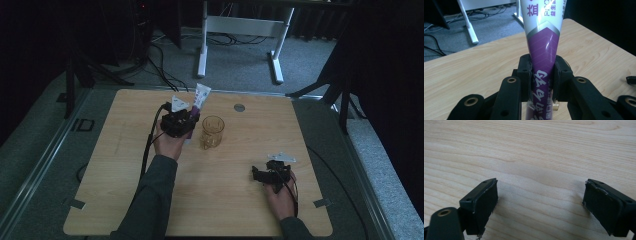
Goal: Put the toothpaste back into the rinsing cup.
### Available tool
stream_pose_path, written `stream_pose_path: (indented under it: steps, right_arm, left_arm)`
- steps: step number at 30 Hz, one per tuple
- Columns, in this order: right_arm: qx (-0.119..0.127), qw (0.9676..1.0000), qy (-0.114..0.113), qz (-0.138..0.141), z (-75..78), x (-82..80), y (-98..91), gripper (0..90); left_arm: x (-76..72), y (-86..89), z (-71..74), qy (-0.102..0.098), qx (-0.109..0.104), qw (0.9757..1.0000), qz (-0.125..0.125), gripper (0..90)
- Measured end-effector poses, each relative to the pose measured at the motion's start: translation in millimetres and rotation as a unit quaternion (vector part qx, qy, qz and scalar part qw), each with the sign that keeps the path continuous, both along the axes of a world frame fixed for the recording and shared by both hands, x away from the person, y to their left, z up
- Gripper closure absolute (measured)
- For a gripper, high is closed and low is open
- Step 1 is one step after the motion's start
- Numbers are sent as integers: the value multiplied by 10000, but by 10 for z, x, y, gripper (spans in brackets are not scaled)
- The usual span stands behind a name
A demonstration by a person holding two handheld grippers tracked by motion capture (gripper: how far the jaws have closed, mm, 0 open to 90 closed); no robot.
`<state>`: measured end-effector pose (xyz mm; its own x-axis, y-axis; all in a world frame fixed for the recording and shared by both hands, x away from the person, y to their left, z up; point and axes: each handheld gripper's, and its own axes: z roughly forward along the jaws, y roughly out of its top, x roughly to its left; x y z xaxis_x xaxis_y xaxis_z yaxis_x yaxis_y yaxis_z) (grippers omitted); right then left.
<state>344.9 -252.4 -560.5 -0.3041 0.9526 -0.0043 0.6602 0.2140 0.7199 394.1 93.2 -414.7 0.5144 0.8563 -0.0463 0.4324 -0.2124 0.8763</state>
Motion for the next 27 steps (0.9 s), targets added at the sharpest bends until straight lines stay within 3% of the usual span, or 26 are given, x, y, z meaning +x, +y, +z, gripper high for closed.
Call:
stream_pose_path:
  steps: [27]
  right_arm:
    - [-1,10000,3,0,0,0,0,124]
  left_arm:
    - [83,-116,98,-174,-101,9998,-2,719]
